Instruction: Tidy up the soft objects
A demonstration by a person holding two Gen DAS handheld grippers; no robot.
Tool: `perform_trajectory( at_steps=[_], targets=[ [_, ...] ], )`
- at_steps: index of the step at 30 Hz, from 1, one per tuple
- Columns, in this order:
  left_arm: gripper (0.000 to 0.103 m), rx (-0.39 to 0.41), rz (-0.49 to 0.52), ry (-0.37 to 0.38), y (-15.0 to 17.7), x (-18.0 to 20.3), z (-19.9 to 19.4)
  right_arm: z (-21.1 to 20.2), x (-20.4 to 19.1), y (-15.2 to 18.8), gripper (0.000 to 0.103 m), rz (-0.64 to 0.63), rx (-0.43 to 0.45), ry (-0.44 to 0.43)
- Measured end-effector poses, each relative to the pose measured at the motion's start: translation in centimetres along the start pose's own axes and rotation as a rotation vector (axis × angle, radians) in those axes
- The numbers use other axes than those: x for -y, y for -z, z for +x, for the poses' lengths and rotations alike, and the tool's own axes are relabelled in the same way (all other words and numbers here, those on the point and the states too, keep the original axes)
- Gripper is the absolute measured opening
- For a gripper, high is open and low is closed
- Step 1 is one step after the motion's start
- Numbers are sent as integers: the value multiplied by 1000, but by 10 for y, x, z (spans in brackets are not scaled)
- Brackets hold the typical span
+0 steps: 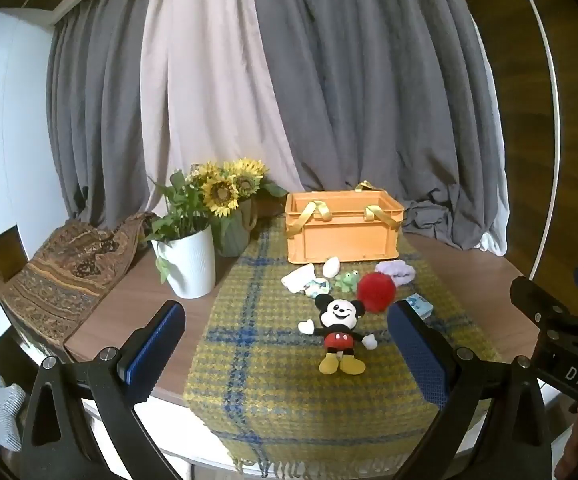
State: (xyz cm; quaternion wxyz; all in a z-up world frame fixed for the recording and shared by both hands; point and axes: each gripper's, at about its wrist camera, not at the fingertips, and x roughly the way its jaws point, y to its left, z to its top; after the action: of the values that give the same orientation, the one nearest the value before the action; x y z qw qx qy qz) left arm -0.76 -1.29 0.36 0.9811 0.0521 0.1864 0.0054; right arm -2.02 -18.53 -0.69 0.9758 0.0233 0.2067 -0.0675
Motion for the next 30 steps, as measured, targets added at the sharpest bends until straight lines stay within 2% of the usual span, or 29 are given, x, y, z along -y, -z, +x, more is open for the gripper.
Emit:
perform_trajectory(
  at_steps=[1,4,9,30],
  targets=[
    [103,-21,-6,8,-3,0,4,-1,2,1,101,16,11,-12],
    [103,-13,-35,17,-3,-6,3,-3,4,5,101,18,11,-10],
    [103,2,-31,20,-7,-8,-9,-9,9,-1,101,24,7,-1],
    [103,12,-35,11,-12,-12,-10,-16,10,-3,101,27,17,8]
  ],
)
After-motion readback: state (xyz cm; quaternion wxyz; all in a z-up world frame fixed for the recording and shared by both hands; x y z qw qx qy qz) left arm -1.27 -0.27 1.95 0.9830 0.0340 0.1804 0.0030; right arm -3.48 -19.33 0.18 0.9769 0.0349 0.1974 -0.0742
